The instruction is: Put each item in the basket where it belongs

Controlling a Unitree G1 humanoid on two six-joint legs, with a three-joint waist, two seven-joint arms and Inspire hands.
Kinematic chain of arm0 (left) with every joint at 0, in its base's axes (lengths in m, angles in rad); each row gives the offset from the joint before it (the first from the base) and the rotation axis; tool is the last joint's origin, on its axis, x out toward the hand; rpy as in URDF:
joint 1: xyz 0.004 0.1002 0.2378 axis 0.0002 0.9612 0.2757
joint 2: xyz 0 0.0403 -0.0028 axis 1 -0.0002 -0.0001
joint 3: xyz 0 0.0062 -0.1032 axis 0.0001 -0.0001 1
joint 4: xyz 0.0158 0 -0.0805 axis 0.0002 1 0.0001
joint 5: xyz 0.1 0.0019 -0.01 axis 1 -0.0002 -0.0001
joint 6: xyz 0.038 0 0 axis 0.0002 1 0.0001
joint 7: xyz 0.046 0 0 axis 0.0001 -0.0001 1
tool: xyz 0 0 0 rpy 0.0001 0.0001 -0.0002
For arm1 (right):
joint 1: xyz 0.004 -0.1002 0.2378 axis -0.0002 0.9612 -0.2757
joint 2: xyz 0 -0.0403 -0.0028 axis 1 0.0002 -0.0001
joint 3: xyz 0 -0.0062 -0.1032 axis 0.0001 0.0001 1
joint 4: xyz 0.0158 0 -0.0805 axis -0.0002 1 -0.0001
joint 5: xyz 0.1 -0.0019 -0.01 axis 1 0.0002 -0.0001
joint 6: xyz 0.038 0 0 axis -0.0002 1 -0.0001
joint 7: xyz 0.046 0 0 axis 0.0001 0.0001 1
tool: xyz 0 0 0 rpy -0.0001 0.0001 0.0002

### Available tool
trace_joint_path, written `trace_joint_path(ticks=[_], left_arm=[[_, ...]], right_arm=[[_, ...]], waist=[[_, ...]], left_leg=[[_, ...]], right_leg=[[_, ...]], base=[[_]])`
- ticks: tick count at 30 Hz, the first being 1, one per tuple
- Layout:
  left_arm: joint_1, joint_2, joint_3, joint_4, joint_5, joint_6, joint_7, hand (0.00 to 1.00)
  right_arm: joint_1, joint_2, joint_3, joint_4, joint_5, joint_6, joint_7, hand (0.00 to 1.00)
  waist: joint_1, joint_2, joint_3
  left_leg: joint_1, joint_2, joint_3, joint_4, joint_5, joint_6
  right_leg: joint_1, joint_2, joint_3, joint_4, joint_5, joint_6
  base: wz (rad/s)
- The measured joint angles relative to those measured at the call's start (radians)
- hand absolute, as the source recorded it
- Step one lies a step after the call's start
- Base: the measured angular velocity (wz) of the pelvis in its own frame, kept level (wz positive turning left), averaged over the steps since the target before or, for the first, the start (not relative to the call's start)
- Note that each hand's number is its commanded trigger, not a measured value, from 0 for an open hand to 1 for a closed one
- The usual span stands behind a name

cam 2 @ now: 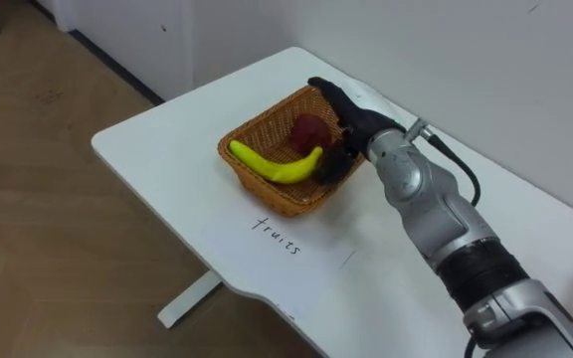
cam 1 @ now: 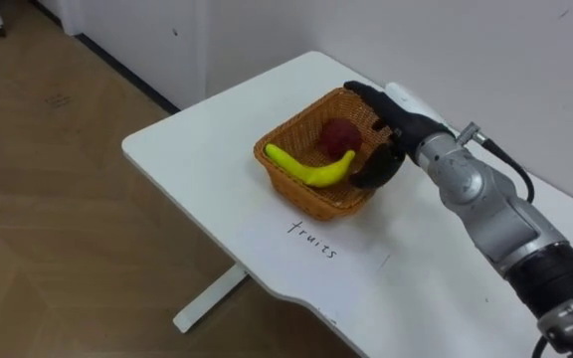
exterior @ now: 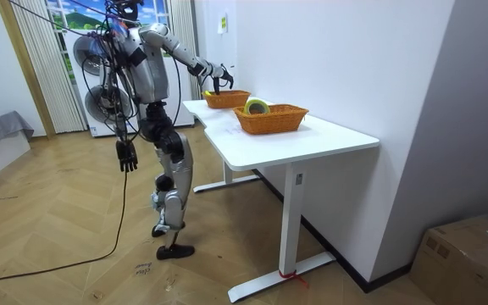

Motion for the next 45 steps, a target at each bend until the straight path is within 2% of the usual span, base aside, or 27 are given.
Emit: trace_joint_path(ticks=[14,18,21,23,25,33,35,41,44,45], left_arm=[[-0.012,-0.002,0.000,-0.001,0.000,0.001,0.004,0.00],[-0.016,-0.002,0.000,0.000,0.000,0.003,0.004,0.00],[-0.014,-0.008,0.001,-0.015,0.000,0.014,0.003,0.00],[-0.015,-0.016,0.002,-0.023,0.000,0.014,0.001,0.00],[-0.014,-0.019,0.002,-0.029,0.000,0.015,0.000,0.00],[-0.014,-0.021,-0.001,-0.071,-0.005,0.013,0.000,0.00],[-0.021,-0.021,-0.002,-0.073,-0.011,0.011,0.000,0.00],[-0.019,-0.022,0.000,-0.068,-0.010,-0.016,0.013,0.00],[-0.020,-0.023,0.001,-0.041,-0.011,-0.039,0.013,0.00],[-0.025,-0.023,0.001,-0.030,-0.012,-0.044,0.014,0.00]], right_arm=[[0.000,0.000,-0.001,-0.001,0.001,0.000,0.000,0.00],[0.000,0.000,-0.002,-0.001,0.001,0.000,0.000,0.00],[0.000,0.000,-0.017,-0.015,-0.001,0.000,0.000,0.00],[0.000,-0.001,-0.051,-0.057,-0.012,0.000,0.000,0.00],[0.000,-0.001,-0.069,-0.087,-0.036,0.000,0.000,0.00],[0.000,-0.001,-0.095,-0.115,-0.072,0.001,0.000,0.00],[0.000,-0.001,-0.124,-0.115,-0.060,0.000,0.000,0.00],[0.000,-0.008,-0.250,-0.166,-0.012,-0.008,-0.024,0.00],[0.000,-0.026,-0.276,-0.209,0.030,-0.016,-0.051,0.00],[0.000,-0.028,-0.286,-0.232,0.049,-0.024,-0.067,0.00]], waist=[[-0.002,0.003,-0.0006],[-0.003,0.004,-0.0038],[-0.020,0.010,-0.0064],[-0.038,0.019,-0.0128],[-0.048,0.027,-0.0159],[-0.094,0.032,-0.0138],[-0.111,0.035,-0.0115],[-0.119,0.043,-0.0069],[-0.123,0.044,-0.0124],[-0.139,0.042,-0.0136]], left_leg=[[-0.004,0.000,0.000,-0.005,0.000,0.000],[-0.004,0.000,0.000,-0.004,0.000,0.000],[-0.002,-0.003,-0.008,-0.001,0.000,0.000],[-0.001,-0.007,-0.013,0.000,0.001,0.002],[0.002,-0.009,-0.014,0.000,0.002,0.003],[-0.006,-0.017,-0.011,0.015,0.002,0.011],[-0.007,-0.020,-0.009,0.016,0.002,0.012],[-0.001,-0.019,0.012,0.004,0.006,0.018],[0.003,-0.015,0.040,-0.011,0.007,0.023],[0.002,-0.015,0.043,-0.011,0.007,0.024]], right_leg=[[-0.005,0.000,-0.004,0.000,0.000,0.000],[-0.006,0.000,-0.003,0.000,0.000,0.000],[0.002,-0.002,-0.005,0.000,0.000,0.000],[0.004,-0.005,-0.003,0.000,-0.001,0.001],[0.007,-0.006,-0.004,0.001,-0.001,0.001],[0.004,-0.015,-0.002,0.006,-0.002,0.002],[0.002,-0.018,-0.001,0.006,-0.002,0.002],[-0.015,-0.026,0.022,0.022,-0.003,0.004],[-0.029,-0.032,0.027,0.029,-0.004,0.005],[-0.030,-0.033,0.029,0.032,-0.003,0.005]], base=[[0.00],[0.00],[0.10],[0.08],[0.00],[-0.01],[0.00],[-0.12],[-0.21],[-0.07]])
